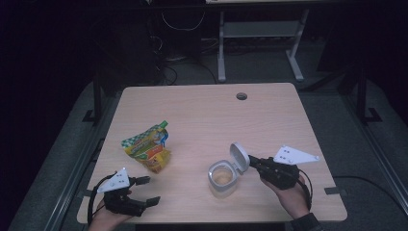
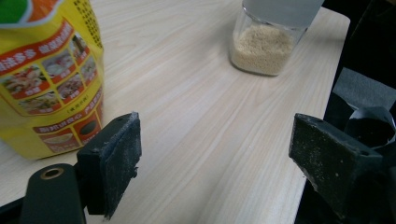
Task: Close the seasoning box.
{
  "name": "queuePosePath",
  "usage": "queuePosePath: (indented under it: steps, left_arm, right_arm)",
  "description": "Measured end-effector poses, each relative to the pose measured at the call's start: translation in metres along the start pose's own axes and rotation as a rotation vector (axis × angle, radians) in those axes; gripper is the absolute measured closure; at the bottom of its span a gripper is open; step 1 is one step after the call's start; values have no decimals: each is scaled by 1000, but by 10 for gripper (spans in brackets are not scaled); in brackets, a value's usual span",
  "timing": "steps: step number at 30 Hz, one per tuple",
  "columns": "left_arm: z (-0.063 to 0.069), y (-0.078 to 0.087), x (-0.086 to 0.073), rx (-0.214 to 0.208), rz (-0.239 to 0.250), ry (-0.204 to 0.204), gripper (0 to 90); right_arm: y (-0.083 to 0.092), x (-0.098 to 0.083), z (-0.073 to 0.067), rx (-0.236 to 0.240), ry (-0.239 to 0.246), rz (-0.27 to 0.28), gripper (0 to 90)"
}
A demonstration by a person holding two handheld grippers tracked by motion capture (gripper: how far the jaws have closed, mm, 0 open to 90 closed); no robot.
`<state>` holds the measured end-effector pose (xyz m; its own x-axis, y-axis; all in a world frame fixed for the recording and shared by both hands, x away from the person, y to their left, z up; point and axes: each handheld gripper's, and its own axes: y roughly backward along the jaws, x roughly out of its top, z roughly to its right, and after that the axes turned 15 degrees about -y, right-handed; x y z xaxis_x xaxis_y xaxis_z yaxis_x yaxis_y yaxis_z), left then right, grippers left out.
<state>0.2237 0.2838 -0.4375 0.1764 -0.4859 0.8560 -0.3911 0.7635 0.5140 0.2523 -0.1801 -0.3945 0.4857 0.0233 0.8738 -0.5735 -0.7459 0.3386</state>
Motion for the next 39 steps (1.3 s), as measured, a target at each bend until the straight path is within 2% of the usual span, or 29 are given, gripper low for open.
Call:
queuePosePath:
  steps: [9,13,19,27,30,35,39]
  left_arm:
    - [1,-3,1,-17,-9,2,168]
    - [1,-5,2,-12,-1,6,167]
    - [1,-8,3,-11,-10,3,168]
    - [0,0,-2,12,-11,-1,168]
    - [1,-1,-2,13,-11,-15,168]
    - [2,-3,-3,15,-41,-28,168]
    - [0,-4,-5,24,-42,-32,168]
  right_arm:
    - [-7,-4,-10,37,23,-19,886]
    - [-8,-5,-11,25,29,-18,886]
    - [-2,-9,-1,-1,16,-12,845]
    - [6,-18,18,-91,-32,-4,636]
    - [8,-23,25,-120,-45,-14,545]
    - [14,-33,37,-184,-62,-20,400]
    - [18,-42,52,-243,-102,-27,303]
